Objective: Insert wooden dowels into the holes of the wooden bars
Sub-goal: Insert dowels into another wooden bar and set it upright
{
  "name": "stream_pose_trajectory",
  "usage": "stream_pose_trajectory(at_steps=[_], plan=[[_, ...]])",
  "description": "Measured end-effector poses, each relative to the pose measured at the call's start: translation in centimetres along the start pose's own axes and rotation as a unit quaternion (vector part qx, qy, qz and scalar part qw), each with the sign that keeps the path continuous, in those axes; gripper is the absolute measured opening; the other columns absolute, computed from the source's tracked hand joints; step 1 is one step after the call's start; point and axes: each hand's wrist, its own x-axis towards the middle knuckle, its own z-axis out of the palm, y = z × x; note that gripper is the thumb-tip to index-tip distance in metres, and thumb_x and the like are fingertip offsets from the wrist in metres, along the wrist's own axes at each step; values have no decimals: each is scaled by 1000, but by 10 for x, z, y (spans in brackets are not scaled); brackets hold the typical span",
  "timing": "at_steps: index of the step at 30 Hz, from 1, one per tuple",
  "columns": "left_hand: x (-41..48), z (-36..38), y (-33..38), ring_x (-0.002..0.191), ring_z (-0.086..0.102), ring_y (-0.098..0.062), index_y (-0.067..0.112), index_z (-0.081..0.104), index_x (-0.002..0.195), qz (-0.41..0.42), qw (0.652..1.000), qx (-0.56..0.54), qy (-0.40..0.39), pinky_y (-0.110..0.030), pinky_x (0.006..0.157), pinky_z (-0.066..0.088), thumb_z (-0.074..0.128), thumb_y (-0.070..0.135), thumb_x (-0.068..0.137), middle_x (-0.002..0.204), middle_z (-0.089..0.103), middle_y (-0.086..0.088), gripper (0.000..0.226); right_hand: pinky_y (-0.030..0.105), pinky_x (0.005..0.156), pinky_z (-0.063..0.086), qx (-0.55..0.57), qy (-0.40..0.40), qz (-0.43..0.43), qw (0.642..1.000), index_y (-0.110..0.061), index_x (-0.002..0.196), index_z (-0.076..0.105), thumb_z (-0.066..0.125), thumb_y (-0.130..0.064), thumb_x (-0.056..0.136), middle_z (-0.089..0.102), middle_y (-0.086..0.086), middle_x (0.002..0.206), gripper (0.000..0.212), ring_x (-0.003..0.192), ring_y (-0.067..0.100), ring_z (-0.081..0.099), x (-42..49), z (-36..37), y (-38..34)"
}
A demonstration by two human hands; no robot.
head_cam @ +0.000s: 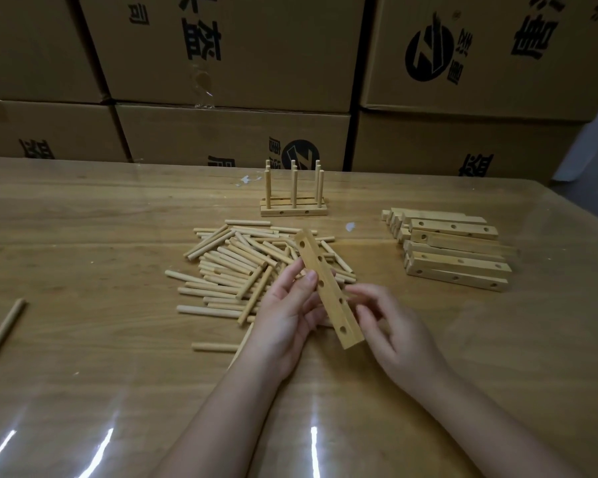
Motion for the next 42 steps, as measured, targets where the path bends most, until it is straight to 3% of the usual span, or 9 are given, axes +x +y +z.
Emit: stream_pose_trajectory(at_steps=[4, 8, 13, 19, 25, 30, 35, 38, 42], plan=[[2, -2, -1, 87, 70, -21, 12, 52, 129, 7, 1000, 1, 30, -33, 76, 58, 66, 15, 74, 101, 72, -10, 57, 19, 53, 47, 202, -32, 160, 966, -32, 108, 55, 43, -48, 89, 67, -3, 74, 28, 60, 12, 62, 1, 1, 3], [3, -2, -3, 84, 69, -20, 9, 55, 123, 14, 998, 19, 54, -31, 75, 57, 67, 17, 74, 96, 71, -9, 51, 20, 52, 46, 226, -84, 174, 955, -24, 106, 57, 53, -39, 80, 69, 2, 70, 31, 57, 13, 63, 4, 4, 3], [0, -1, -5, 91, 66, -20, 13, 65, 107, -1, 996, 88, -18, -31, 78, 52, 55, 26, 86, 102, 71, -8, 27, 22, 49, 45, 313, -96, 219, 919, -6, 110, 50, 43, -32, 86, 67, 8, 64, 36, 53, 19, 61, 8, 2, 3], [-3, 0, -3, 91, 67, -21, 12, 66, 109, -8, 993, 112, -47, -34, 81, 54, 59, 21, 84, 105, 70, -11, 28, 25, 51, 41, 301, -142, 217, 918, -18, 101, 53, 38, -39, 89, 60, 3, 58, 29, 51, 18, 54, 7, 1, 1], [-4, 2, -1, 91, 67, -20, 14, 63, 111, 9, 996, 78, -44, -29, 72, 55, 62, 10, 79, 104, 70, -10, 32, 23, 50, 46, 256, -61, 240, 934, -26, 107, 56, 58, -26, 87, 62, -5, 68, 20, 57, 9, 56, 7, 5, 11], [-6, 3, -5, 77, 68, -15, 17, 77, 88, -48, 992, 91, -66, -27, 60, 57, 60, 10, 74, 90, 72, -4, 23, 25, 70, 50, 226, 89, 194, 950, -31, 102, 63, 52, 9, 87, 54, 11, 111, 44, 88, 24, 62, 9, 4, 19], [-10, 7, -6, 77, 66, -17, 8, 62, 119, -107, 976, 147, -123, -27, 59, 55, 65, 27, 82, 99, 68, -9, 42, 32, 77, 51, 190, 131, 195, 953, -38, 101, 65, 52, 5, 87, 54, 0, 105, 47, 87, 26, 60, 10, 0, 22], [-12, 11, -8, 67, 62, -15, 9, 59, 121, -115, 966, 195, -122, -22, 54, 52, 67, 22, 74, 92, 63, -9, 49, 17, 67, 46, 153, 133, 189, 961, -43, 101, 64, 55, 4, 86, 50, 1, 98, 51, 78, 18, 56, 10, 1, 23], [-12, 11, -6, 60, 61, -12, 9, 61, 119, -127, 963, 211, -111, -19, 51, 51, 66, 27, 76, 86, 64, -6, 47, 21, 68, 50, 150, 127, 195, 961, -48, 120, 44, 57, 0, 86, 53, -3, 103, 61, 79, 13, 58, 9, 3, 23]])
